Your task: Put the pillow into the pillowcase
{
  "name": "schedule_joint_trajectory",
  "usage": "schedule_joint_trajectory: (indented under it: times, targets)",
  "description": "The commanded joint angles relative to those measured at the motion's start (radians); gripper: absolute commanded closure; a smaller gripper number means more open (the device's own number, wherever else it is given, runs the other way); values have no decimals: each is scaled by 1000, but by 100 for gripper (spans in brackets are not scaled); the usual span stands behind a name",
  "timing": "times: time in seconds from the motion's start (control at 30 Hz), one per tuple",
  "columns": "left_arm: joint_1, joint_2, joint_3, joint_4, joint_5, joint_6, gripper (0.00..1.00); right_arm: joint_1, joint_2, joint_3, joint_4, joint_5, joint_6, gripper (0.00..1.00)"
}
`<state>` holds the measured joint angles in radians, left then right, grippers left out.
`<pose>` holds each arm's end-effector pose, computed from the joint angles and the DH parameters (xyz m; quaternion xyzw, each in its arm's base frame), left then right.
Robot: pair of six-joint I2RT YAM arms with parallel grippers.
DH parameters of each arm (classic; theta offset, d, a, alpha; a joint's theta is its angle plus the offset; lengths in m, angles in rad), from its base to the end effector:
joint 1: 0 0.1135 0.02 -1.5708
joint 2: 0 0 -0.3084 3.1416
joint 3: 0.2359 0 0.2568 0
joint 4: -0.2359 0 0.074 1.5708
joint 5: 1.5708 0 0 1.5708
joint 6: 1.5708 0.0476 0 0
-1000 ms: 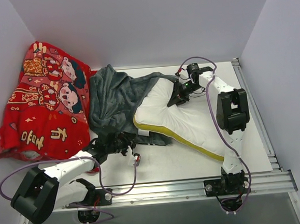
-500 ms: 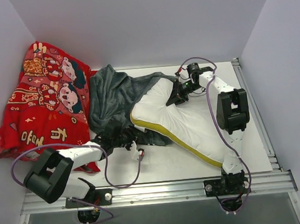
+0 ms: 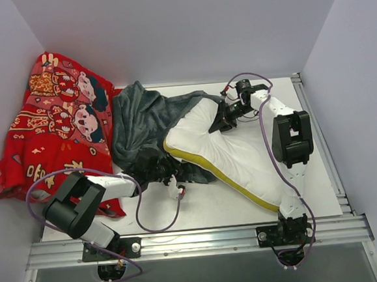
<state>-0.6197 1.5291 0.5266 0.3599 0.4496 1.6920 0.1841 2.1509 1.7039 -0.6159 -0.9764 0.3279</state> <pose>0.2205 -0.1828 0.1735 0.8380 0.2601 0.0515 0.4770 0.4736 0.1283 0.2297 -0.0561 0.8611 0.4954 0.0997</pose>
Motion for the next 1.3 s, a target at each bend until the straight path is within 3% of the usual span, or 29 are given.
schedule_joint_trajectory:
  times: [0.0, 0.23, 0.4, 0.53, 0.73, 0.9, 1.13, 1.27]
  targets:
    - [-20, 35, 53, 70, 32, 37, 44, -8, -6, 8, -30, -91, 36, 100]
    - [-20, 127, 119, 71, -26, 34, 48, -6, -11, -13, -31, -90, 25, 100]
    - [-17, 77, 133, 15, -28, 31, 87, -6, -13, -18, -35, -15, -18, 100]
    - [11, -136, 206, -480, 107, 66, 100, -2, -6, -15, -36, 142, -64, 100]
    - [23, -352, 177, -754, 189, 141, 100, 44, -11, -16, -35, 401, -114, 100]
    - [12, -370, 208, -765, 192, 120, 100, 181, -16, -46, -35, 556, -190, 100]
    - [-29, -365, 210, -700, 187, 92, 100, 244, 9, -93, -42, 590, -190, 100]
    - [-47, -425, 230, -699, 208, -75, 100, 238, 4, -95, -41, 619, -181, 100]
